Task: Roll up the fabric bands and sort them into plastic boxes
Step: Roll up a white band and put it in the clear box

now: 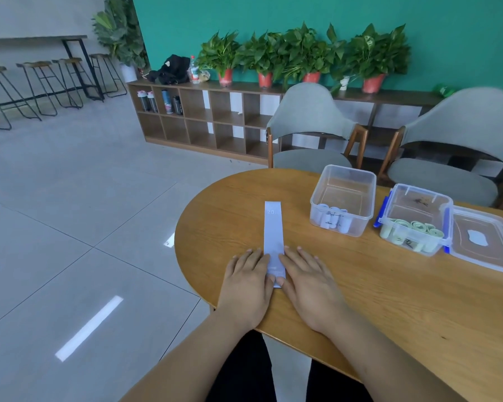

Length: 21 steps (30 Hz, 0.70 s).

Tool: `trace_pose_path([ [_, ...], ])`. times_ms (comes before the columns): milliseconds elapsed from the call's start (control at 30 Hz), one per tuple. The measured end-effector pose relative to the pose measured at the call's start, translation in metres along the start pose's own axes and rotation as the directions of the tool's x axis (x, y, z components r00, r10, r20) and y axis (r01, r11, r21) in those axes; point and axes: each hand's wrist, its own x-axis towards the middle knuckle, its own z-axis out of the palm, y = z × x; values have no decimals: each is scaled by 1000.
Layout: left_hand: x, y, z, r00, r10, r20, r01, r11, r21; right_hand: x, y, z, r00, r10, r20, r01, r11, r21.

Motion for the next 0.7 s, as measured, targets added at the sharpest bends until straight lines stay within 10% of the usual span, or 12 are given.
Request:
trace_pose_path([
  [700, -27, 1, 11, 938, -2, -347, -103, 953, -284, -25, -2, 11, 943, -63, -326, 99, 991, 94],
])
